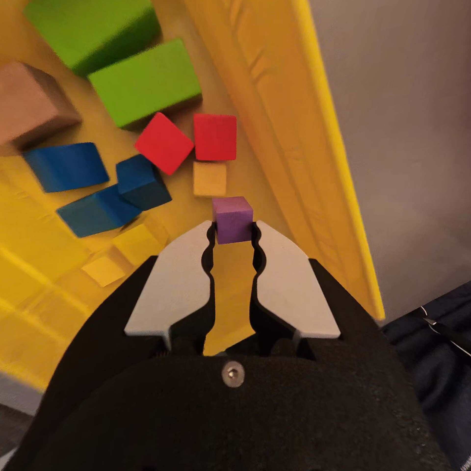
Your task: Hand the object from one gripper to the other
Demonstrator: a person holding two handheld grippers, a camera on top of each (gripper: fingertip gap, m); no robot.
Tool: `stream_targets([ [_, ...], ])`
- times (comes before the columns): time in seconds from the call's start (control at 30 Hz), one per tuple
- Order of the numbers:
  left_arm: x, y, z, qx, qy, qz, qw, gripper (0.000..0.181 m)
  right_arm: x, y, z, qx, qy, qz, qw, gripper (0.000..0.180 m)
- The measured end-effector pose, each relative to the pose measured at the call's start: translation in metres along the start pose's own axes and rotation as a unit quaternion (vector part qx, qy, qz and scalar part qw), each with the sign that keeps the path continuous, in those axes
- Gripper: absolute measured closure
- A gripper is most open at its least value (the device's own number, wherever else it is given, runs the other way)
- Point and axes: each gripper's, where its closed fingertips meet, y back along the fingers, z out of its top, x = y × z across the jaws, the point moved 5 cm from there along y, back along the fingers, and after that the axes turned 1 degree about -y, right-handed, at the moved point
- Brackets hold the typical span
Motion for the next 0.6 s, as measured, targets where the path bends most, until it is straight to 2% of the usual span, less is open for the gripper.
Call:
stream_targets([
  [0.07, -0.001, 0.027, -0.001, -0.058, 0.005, -0.007, 0.998, 0.154, -0.001, 0.013, 0.017, -0.038, 0.013, -0.034, 0.999, 0.134],
  [0.13, -0.012, 0.059, 0.004, -0.156, -0.015, -0.053, 0.986, 0.154, 0.006, 0.03, 0.046, -0.11, 0.045, -0.073, 0.99, 0.132],
  [0.2, -0.039, 0.095, 0.012, -0.269, -0.05, -0.149, 0.95, 0.154, 0.027, 0.05, 0.082, -0.208, 0.093, -0.089, 0.97, 0.129],
  [0.27, -0.072, 0.125, 0.016, -0.345, -0.106, -0.263, 0.895, 0.154, 0.063, 0.067, 0.115, -0.299, 0.149, -0.078, 0.939, 0.129],
  [0.33, -0.099, 0.14, 0.016, -0.37, -0.156, -0.341, 0.85, 0.154, 0.102, 0.081, 0.14, -0.369, 0.201, -0.071, 0.905, 0.129],
  [0.4, -0.117, 0.146, 0.02, -0.381, -0.176, -0.382, 0.823, 0.155, 0.138, 0.093, 0.156, -0.418, 0.247, -0.069, 0.872, 0.13],
  [0.5, -0.134, 0.143, 0.027, -0.371, -0.174, -0.422, 0.809, 0.154, 0.174, 0.11, 0.17, -0.475, 0.277, -0.076, 0.832, 0.133],
  [0.6, -0.147, 0.141, 0.029, -0.36, -0.18, -0.442, 0.801, 0.154, 0.187, 0.118, 0.174, -0.5, 0.276, -0.074, 0.818, 0.14],
])
